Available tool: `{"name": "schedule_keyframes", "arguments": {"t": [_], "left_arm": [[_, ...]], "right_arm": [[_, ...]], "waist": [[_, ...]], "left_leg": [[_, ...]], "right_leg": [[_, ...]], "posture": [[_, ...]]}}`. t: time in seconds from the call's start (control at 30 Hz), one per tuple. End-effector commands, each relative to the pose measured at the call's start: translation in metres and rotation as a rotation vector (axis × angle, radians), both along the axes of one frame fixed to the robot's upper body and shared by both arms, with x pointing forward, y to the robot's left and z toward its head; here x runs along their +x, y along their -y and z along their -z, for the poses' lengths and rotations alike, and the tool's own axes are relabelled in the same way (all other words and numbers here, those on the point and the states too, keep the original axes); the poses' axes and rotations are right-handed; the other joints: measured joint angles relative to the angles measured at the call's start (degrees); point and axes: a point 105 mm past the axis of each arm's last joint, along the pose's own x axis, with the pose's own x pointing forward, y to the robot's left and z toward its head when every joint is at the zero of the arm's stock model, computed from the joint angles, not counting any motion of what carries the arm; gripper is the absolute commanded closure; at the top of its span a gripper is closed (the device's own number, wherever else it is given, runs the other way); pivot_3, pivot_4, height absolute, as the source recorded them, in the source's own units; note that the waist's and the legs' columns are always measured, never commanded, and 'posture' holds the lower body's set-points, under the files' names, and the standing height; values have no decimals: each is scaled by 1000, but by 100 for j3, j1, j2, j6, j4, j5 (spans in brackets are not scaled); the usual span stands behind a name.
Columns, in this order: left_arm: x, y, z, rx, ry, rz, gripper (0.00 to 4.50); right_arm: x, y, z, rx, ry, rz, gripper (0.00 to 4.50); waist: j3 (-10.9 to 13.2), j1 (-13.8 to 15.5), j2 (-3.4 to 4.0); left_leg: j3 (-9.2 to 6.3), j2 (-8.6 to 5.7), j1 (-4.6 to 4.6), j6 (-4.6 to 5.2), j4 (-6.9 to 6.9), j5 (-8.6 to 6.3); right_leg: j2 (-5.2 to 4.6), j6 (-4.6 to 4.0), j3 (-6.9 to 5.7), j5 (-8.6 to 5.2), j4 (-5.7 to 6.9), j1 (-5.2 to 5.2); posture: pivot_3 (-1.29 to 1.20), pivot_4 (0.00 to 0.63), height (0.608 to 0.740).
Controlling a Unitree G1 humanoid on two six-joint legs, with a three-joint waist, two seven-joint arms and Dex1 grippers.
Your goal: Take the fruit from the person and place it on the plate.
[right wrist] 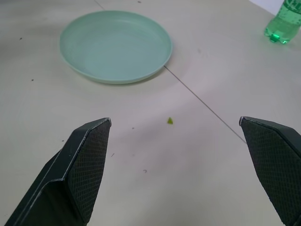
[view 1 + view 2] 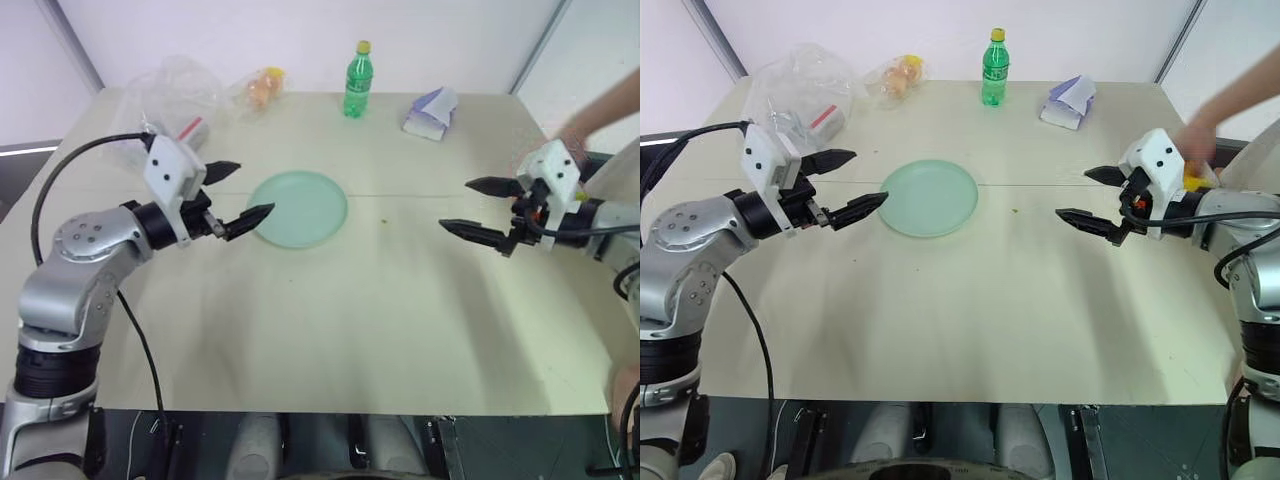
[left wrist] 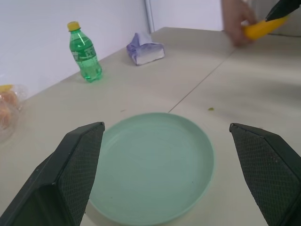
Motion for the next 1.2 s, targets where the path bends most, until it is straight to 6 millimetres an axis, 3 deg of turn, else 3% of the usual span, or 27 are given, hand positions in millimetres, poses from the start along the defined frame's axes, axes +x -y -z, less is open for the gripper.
{"name": "schedule_keyframes", "arguments": {"t": [0.03,1.2], "left_arm": [[-7,-1,-13,-2,48,4,39],[-8,-2,-14,-9,59,-30,39]], "right_arm": [[-5,3,-17,-7,62,5,0],[-1,0,-12,9,60,-1,0]], "waist": [[0,4,0],[0,3,0]], "left_leg": [[0,0,0,0,0,0],[0,0,0,0,0,0]], "right_leg": [[0,0,0,0,0,0],[0,0,0,0,0,0]], "posture": [[0,150,731],[0,150,731]]}}
